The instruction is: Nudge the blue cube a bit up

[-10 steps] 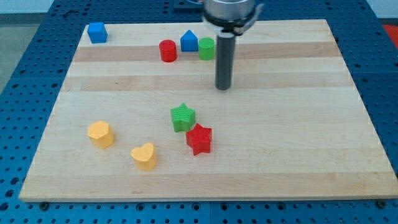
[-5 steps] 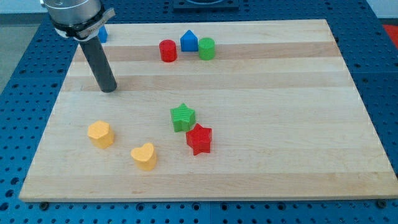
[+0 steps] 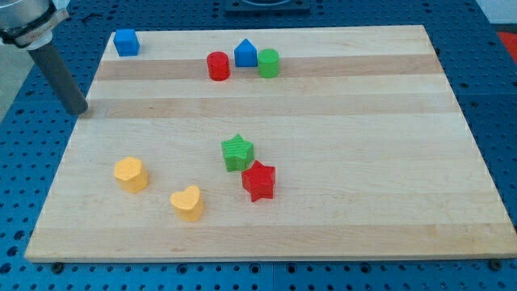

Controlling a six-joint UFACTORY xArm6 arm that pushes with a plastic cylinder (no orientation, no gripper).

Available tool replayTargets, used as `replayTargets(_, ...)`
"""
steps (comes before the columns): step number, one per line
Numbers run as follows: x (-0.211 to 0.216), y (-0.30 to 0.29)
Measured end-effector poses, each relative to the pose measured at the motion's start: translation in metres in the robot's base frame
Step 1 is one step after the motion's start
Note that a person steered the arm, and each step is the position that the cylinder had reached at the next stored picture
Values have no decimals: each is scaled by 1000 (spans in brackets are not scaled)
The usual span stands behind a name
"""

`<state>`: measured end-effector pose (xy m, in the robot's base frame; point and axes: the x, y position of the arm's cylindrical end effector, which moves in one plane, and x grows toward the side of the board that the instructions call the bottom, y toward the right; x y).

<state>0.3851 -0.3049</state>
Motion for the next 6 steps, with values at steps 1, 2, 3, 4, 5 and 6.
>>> replayTargets(1, 0, 0)
replayTargets(2, -2, 0)
replayTargets(3, -38, 4)
replayTargets(4, -79, 22)
replayTargets(5, -109, 54)
replayTargets(6, -134, 72)
